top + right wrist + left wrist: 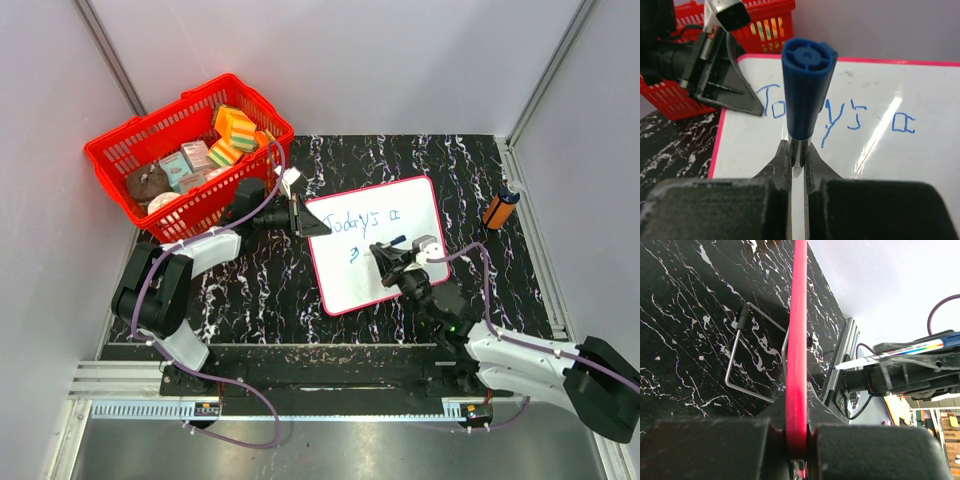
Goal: Write a sentence on the whiteboard
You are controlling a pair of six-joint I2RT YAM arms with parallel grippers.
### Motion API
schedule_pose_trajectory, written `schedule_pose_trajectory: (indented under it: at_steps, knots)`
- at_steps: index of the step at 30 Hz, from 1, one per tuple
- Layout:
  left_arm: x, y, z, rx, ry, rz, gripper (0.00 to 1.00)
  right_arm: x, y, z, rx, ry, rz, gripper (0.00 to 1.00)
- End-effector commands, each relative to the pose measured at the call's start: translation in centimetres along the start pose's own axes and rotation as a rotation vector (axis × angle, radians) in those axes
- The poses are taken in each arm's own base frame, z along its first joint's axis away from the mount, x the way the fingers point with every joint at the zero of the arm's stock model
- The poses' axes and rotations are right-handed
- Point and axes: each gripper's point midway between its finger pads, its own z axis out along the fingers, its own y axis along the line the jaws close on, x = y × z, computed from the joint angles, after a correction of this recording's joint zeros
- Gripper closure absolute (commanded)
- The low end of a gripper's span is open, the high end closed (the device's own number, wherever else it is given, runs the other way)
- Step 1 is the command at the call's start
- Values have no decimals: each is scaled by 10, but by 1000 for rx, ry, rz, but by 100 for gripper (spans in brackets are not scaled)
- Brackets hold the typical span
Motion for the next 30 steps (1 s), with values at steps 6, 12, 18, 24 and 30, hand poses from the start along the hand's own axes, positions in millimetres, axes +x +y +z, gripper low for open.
schedule_pose_trajectory:
  at_steps: [6,12,18,24,30]
  knots:
    - [16,28,-4,-123,38,26,100,-2,-20,22,59,18,6,100]
    - [19,31,-4,-126,45,21,100,-16,-18,33,5,0,46,100]
    - [21,32,-4,-129,47,21,100,-14,-12,36,-26,4,61,100]
    - [21,31,-4,-127,48,21,100,-6,-10,39,-34,16,75,100]
    - [20,32,-4,-126,48,23,100,-9,-8,41,-44,-2,80,100]
